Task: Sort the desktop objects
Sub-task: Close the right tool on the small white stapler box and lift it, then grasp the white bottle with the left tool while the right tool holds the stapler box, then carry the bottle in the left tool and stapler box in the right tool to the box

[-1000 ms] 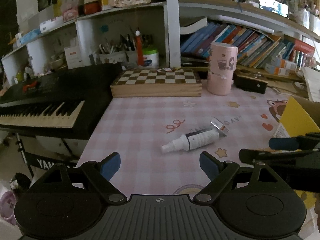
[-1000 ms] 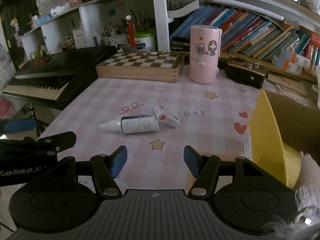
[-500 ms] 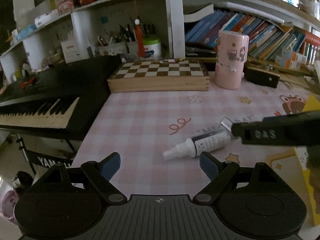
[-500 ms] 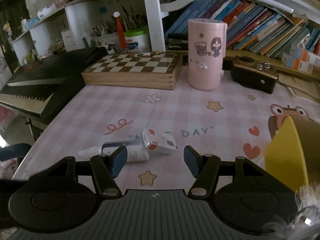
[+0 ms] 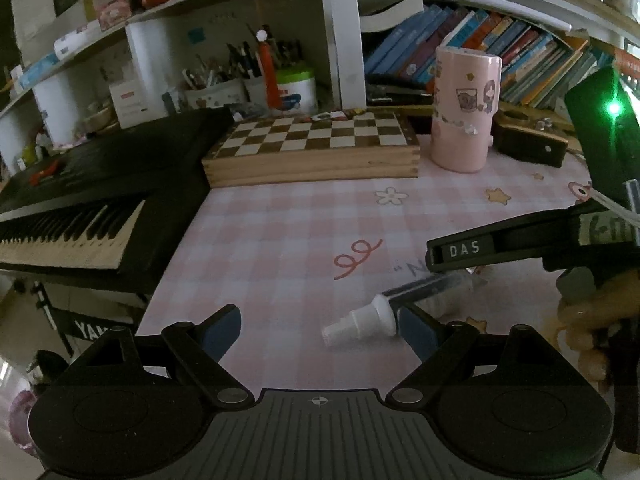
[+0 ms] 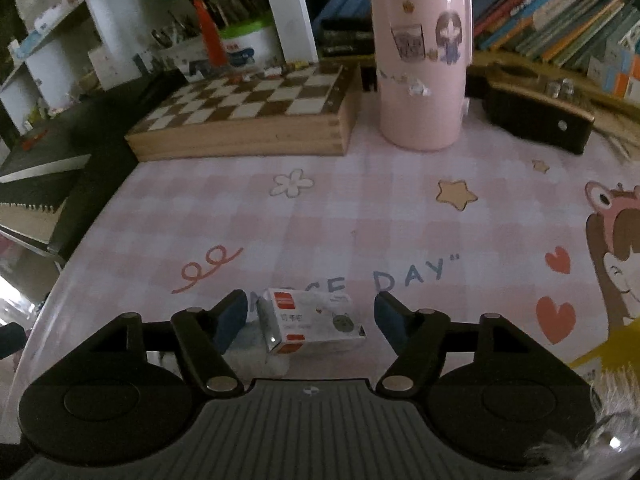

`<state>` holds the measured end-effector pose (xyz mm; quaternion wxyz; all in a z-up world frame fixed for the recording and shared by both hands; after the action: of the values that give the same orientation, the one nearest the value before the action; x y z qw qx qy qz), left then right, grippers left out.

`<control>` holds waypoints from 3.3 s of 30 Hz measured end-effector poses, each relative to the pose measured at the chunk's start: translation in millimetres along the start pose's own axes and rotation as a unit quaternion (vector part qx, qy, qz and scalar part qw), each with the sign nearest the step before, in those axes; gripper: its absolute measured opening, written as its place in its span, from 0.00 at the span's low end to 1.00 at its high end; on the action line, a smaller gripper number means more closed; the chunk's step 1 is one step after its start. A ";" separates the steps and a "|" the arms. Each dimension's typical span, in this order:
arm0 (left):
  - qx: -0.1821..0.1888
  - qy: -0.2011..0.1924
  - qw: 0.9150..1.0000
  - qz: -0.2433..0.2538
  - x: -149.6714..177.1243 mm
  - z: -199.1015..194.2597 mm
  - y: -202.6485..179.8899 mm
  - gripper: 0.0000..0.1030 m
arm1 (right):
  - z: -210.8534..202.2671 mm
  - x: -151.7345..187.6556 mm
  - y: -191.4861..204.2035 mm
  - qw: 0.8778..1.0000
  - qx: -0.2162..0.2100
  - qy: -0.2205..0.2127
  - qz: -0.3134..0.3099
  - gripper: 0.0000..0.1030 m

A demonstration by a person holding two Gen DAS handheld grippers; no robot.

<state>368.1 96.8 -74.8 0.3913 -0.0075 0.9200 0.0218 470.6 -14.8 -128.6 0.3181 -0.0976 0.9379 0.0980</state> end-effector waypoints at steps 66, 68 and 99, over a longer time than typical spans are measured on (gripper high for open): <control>0.116 0.032 0.992 0.050 -33.5 111.9 -52.1 0.30 | -52.6 4.7 -46.4 0.997 0.035 -0.053 0.048 0.52; 0.116 0.036 0.992 0.039 -32.4 108.7 -49.4 0.30 | -53.3 5.0 -46.0 0.997 0.036 -0.054 0.047 0.52; 0.121 -0.026 0.991 -0.051 23.5 -75.2 0.1 0.30 | -148.3 74.9 -1.8 0.996 0.021 -0.084 0.002 0.52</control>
<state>297.6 93.5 -39.7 0.4134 -0.0065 0.9039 -0.1092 327.0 -62.0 -59.5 0.3975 -0.0801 0.9100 0.0865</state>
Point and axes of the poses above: each gripper's, at about its wrist camera, not at the fingertips, and z roughly the way its jaws point, y to its left, x to its underside, the point moved 8 cm from there along z, roughly the way its jaws point, and after that the axes turned 7 degrees about x, right-handed, at the moved point
